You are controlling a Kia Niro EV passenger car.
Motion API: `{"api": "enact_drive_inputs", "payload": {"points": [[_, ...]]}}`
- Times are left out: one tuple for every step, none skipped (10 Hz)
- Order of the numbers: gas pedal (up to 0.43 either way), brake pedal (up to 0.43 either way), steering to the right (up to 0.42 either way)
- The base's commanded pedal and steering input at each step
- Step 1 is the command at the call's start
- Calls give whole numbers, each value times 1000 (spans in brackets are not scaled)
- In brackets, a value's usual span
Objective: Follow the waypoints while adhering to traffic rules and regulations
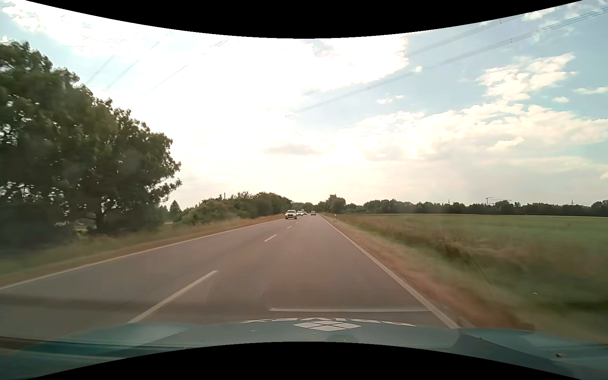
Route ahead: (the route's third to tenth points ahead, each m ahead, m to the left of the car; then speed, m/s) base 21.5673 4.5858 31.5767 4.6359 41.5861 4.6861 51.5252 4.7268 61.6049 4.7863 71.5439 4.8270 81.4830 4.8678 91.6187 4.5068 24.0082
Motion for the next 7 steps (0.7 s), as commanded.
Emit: {"api": "enact_drive_inputs", "payload": {"points": [[248, 0, -1], [248, 0, -1], [248, 0, -1], [248, 0, -1], [248, 0, -1], [248, 0, -2], [248, 0, -2]]}}
